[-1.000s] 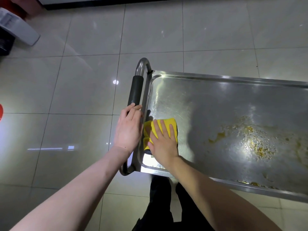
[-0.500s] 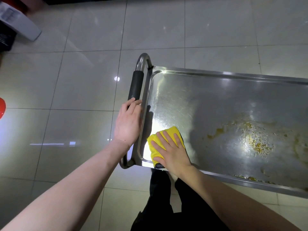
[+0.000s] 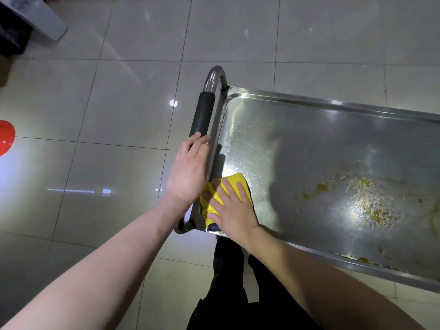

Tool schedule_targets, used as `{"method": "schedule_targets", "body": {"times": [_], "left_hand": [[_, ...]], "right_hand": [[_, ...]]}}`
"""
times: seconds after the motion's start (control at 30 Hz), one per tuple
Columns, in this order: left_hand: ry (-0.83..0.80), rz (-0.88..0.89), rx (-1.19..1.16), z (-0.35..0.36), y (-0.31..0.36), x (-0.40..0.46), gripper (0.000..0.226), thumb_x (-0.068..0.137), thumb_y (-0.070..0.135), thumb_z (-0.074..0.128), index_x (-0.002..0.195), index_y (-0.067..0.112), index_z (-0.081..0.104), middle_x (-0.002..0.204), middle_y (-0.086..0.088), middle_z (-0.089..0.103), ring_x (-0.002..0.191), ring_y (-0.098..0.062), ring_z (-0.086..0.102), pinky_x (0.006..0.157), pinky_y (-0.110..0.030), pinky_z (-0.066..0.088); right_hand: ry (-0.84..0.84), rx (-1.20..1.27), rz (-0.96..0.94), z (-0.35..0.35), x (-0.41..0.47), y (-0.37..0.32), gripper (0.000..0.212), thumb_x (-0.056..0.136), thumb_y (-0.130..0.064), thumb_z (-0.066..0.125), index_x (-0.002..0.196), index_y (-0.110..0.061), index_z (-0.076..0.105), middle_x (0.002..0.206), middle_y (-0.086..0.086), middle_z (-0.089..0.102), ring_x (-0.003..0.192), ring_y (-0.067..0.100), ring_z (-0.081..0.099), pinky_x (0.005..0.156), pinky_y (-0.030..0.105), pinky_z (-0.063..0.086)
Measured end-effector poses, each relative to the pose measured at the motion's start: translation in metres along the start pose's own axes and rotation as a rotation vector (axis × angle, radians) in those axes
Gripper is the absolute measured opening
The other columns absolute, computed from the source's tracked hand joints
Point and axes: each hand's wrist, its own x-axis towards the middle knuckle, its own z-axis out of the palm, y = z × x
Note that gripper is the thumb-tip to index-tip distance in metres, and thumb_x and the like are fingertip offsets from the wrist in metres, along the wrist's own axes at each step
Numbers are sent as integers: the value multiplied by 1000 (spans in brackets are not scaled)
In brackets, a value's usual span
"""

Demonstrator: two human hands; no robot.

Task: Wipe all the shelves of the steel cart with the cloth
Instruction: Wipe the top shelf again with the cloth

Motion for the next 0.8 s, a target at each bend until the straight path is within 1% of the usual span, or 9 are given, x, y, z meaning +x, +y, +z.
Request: {"method": "schedule_targets", "body": {"times": [0.1,0.17,0.23,0.3,0.43,0.53,0.63,0.67,0.8], "left_hand": [[-23,-6,-5,1,-1,0,32,85,-5,53,115,4,56,146,-8,52,143,-31,34,106,-45,46],[-22,-4,2,1,-1,0,29,87,-2,51,115,4,57,146,-9,53,144,-31,33,108,-45,45],[-9,-5,-4,0,0,1,29,90,4,42,114,3,57,144,-10,54,143,-31,35,108,-45,45],[-8,-5,-2,-2,2,1,36,90,12,33,114,3,58,143,-12,55,142,-33,36,107,-45,46],[-15,0,28,-2,2,2,44,89,19,23,111,4,58,141,-11,57,140,-34,38,104,-46,47],[-14,2,36,-1,1,3,39,88,15,28,110,4,58,139,-11,57,139,-35,39,103,-47,48],[-17,0,41,-1,-1,2,37,83,7,36,112,3,58,140,-10,57,139,-34,39,104,-46,47],[-16,-2,39,-1,-1,2,37,83,5,37,113,3,58,140,-10,57,139,-34,39,104,-46,47],[-8,17,49,-1,0,0,33,83,-4,47,114,2,57,141,-11,56,140,-35,38,104,-45,47]], "right_hand": [[-74,-47,-8,-10,21,25,55,105,-63,32,149,-36,51,170,6,28,161,32,5,128,58,0],[-111,-53,17,-21,45,44,57,105,-60,29,156,-38,41,174,4,15,161,29,-1,127,56,-8],[-52,-46,44,-31,64,62,57,102,-57,29,154,-39,43,174,4,15,161,30,7,127,56,-1],[-6,-75,48,-32,73,71,58,100,-56,27,154,-40,43,174,4,16,160,31,11,127,57,6],[-16,-83,52,-29,67,63,60,103,-57,26,161,-41,30,175,6,10,161,33,4,127,59,3],[-78,-70,23,-24,51,52,59,105,-60,29,160,-39,33,174,8,13,161,35,1,127,60,-1],[-56,-34,-28,-13,21,34,54,104,-64,36,148,-36,51,172,10,22,160,37,9,127,61,5],[-41,-41,-49,-8,9,29,54,104,-65,37,147,-36,53,172,10,22,160,37,10,126,61,7],[9,-46,-95,2,-24,22,62,105,-65,34,161,-38,33,175,8,7,161,35,6,127,60,11]]}}
